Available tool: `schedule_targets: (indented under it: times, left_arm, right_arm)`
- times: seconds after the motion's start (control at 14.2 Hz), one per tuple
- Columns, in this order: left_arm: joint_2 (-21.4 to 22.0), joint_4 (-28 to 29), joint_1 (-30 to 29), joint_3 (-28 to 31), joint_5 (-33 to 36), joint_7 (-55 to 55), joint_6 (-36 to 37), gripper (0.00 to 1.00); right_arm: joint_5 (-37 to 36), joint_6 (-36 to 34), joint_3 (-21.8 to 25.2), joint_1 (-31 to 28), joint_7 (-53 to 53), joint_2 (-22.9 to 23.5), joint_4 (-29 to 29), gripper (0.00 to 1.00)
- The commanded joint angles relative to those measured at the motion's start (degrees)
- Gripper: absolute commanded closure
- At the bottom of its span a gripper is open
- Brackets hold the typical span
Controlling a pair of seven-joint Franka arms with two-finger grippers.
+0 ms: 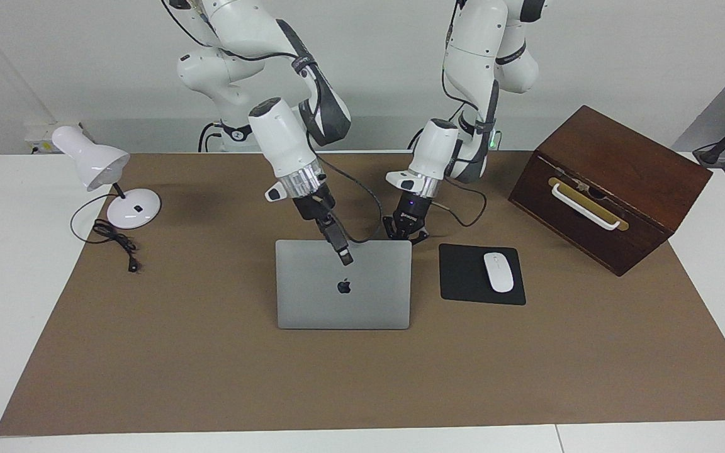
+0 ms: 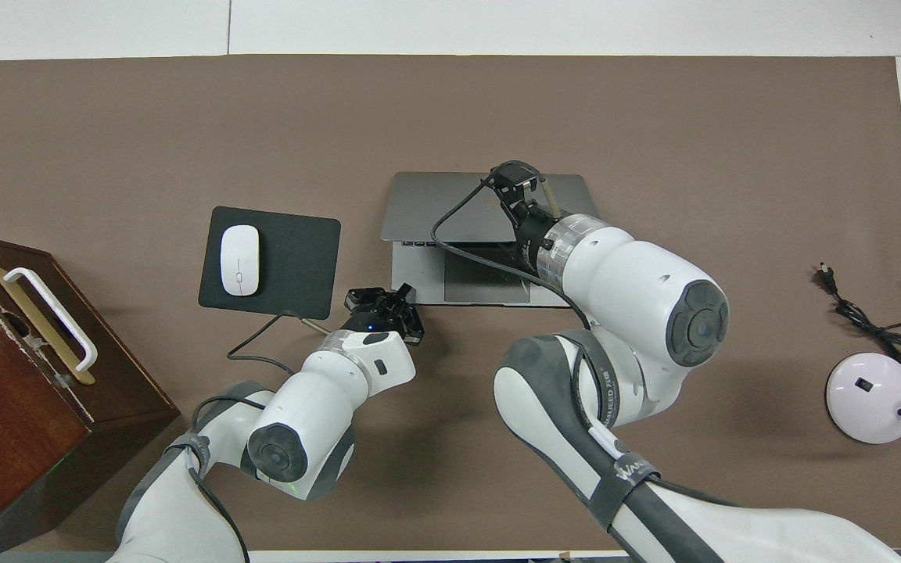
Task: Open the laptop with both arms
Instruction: 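Lift the laptop lid upward and back with the right gripper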
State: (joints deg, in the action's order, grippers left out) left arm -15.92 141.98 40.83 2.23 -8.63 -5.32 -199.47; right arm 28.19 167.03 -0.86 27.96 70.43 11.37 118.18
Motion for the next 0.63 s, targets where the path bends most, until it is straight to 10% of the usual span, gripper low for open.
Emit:
schedule_targets:
  times: [0.0,0.56]
  left_arm:
    - [-2.7,-1.3,-0.6,-0.2,0.9,0.0,-0.7,1.0]
    - [-2.8,-1.3,-0.6,-0.2,0.9,0.1,-0.7,1.0]
  right_arm:
    - [-0.2,-2.6,0.2,-1.1,-1.9,2.9,-5.1,0.0]
    - [-1.9,-13.3,3.1,-2.1,-1.8,5.7,-15.2,0.0]
